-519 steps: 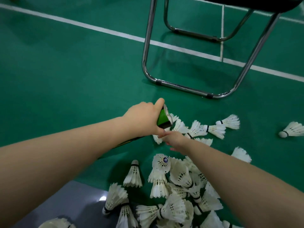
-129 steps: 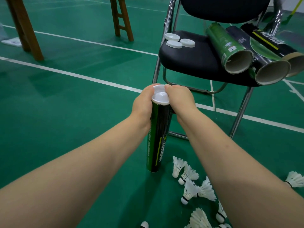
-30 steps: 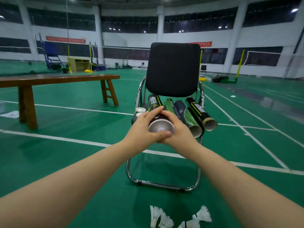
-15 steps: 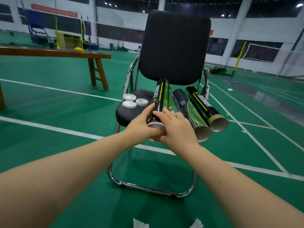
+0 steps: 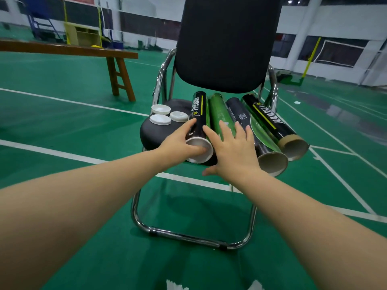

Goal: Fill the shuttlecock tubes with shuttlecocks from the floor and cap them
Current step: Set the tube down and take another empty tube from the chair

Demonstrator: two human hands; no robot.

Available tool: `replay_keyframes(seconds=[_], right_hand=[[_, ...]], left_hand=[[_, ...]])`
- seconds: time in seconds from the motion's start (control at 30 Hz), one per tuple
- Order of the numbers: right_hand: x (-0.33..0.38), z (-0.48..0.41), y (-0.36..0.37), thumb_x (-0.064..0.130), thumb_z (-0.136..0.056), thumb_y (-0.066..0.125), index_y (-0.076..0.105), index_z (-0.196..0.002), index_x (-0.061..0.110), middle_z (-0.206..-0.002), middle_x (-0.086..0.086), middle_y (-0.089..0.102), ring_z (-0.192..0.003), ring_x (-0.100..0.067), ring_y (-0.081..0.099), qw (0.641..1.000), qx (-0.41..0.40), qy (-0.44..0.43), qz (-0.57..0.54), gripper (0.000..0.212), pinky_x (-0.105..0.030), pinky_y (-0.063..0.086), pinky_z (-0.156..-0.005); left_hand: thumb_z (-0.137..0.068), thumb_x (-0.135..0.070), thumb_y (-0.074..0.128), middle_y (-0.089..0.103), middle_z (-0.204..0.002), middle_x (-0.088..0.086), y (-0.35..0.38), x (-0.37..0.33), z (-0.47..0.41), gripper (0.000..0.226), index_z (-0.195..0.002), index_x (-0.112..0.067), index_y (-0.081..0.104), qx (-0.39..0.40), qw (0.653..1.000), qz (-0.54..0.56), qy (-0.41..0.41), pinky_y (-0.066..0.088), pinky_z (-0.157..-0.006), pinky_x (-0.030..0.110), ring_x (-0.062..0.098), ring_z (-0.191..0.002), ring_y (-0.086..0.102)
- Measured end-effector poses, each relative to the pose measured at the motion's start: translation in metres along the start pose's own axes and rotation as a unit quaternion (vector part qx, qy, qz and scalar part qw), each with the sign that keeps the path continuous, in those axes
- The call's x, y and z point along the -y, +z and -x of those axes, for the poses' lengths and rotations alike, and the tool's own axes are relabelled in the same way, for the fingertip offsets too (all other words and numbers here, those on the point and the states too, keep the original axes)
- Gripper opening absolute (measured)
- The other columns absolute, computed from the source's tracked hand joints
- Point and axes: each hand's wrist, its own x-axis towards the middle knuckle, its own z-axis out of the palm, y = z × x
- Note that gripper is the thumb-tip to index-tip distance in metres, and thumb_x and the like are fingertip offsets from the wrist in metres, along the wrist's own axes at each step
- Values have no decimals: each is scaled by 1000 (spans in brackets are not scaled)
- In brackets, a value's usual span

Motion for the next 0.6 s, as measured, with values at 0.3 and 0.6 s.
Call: replay_keyframes(seconds=[0.3,0.6], right_hand=[[-8,-8,-4,21,-84,62,40,-130,27,-142,-11,30,-106,-39,48,996,-24,84,-9,51,-36,36,-71],[-7,7,-47,25,-80,64,45,-128,24,-145,-4,35,-113,-39,46,982,-127,105,-89,52,-39,45,-78]], left_hand=[[-80,-13,69,29,-152,-2,0,-13,-19,88,-149,-29,18,53,995,-87,10,32,-110,32,15,-134,36],[-68,-36,82,2,-159,4,5,-49,2,113,-150,-35,4,-39,955,-266,128,19,-114,40,20,-145,6]])
